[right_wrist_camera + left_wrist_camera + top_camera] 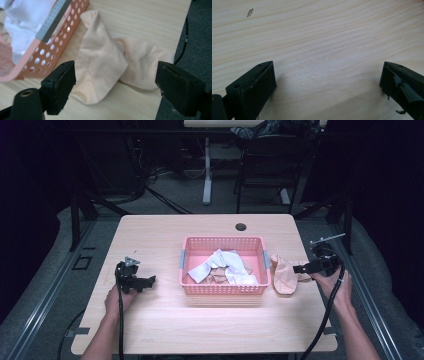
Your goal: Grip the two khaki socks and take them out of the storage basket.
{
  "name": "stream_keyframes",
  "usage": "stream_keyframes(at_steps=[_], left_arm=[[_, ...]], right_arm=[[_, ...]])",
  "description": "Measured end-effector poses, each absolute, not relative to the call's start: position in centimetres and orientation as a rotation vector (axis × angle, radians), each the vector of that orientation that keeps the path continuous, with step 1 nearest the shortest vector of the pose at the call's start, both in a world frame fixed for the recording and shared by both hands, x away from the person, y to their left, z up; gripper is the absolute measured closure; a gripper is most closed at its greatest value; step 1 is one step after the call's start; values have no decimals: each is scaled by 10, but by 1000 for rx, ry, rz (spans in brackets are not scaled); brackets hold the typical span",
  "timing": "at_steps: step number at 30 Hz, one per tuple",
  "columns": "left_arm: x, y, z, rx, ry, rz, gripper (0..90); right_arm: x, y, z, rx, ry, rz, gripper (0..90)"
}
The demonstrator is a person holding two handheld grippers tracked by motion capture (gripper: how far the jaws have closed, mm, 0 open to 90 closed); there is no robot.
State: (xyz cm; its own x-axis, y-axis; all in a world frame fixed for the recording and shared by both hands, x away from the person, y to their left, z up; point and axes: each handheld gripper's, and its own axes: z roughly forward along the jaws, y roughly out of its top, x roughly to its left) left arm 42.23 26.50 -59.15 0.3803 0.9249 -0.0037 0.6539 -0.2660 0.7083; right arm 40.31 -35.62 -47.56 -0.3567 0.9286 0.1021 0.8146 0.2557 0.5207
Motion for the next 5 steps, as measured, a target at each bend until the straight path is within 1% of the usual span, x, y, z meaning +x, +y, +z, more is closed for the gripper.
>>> stream_keyframes(at_steps=[3,5], left_arm=[[422,265,-592,2014,1355,557,1],[422,265,-591,2014,1355,557,1]], right_arm=[[405,-360,-482,1643,2310,715,105],[406,-361,-483,1647,2307,710,98]])
